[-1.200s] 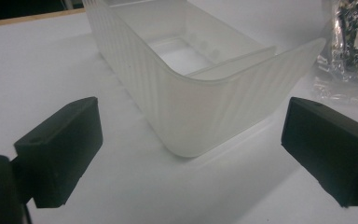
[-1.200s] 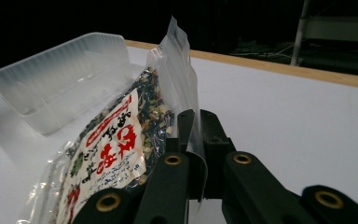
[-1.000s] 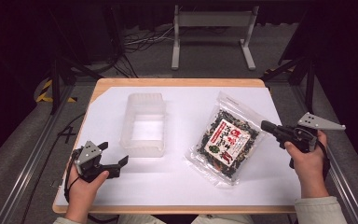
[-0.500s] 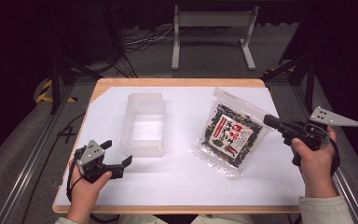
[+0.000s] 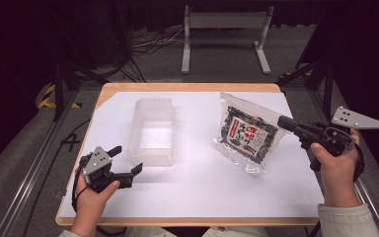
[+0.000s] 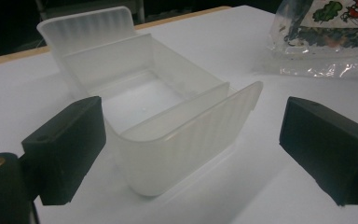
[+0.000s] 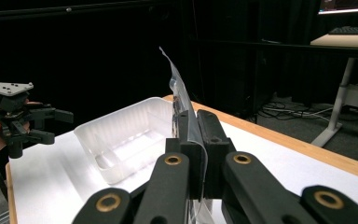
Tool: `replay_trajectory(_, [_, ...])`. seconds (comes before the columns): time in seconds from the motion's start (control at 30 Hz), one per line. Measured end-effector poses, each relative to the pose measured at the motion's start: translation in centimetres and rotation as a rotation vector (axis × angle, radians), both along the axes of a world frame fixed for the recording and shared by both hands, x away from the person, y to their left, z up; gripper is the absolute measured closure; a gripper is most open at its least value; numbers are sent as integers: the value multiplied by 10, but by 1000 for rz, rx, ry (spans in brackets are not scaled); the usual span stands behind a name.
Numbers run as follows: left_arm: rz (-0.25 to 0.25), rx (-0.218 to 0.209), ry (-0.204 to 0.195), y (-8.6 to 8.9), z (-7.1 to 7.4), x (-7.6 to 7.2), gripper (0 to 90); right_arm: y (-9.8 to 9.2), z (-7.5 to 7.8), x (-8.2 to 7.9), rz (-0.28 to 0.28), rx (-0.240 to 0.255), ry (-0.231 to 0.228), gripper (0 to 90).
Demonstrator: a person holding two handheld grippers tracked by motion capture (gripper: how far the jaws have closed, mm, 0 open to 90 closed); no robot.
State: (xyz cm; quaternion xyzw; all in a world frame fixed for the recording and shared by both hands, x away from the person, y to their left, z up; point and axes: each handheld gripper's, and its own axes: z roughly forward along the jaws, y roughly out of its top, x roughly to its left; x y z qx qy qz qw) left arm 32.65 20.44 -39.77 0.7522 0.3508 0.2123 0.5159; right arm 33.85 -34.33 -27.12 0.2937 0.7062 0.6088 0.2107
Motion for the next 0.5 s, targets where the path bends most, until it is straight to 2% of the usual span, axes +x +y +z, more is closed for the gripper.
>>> replay_trajectory(0.3, [-36,5,-20,-10,5,4,75,16,14,5,59,14,-20,900])
replay_trajectory(0.5, [-61,-14,-31,-19,12,5,71,33,25,7,104,-8,-35,900])
